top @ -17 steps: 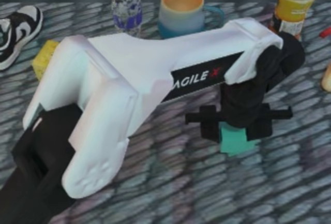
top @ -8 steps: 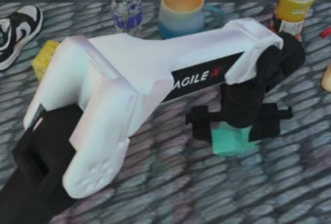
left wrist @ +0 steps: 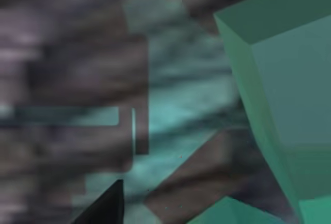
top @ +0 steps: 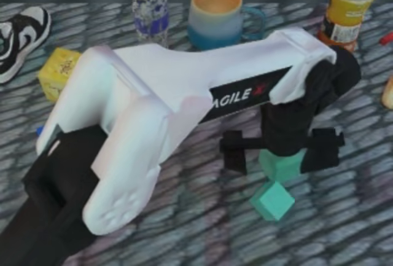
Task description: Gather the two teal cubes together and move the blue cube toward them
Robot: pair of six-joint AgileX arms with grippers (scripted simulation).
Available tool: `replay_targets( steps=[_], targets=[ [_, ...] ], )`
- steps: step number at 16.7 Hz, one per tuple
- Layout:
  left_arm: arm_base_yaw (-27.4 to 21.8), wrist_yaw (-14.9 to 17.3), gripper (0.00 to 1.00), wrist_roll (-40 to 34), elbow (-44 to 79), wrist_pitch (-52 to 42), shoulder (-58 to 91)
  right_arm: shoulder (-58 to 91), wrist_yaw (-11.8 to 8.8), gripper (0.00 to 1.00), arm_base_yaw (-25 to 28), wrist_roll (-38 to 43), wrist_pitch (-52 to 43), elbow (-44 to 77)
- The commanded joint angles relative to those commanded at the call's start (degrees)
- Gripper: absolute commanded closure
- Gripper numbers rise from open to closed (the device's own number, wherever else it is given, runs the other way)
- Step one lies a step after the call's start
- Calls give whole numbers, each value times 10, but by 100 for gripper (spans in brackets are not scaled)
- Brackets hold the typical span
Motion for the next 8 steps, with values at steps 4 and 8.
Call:
replay_targets(
  steps=[4, 8],
  targets=[
    [5, 0, 0, -3, 67, -80, -9, 0, 0, 0, 0, 0, 0, 0],
    [9, 0, 0, -3, 115, -133, -18, 0, 0, 0, 0, 0, 0, 0]
  ],
)
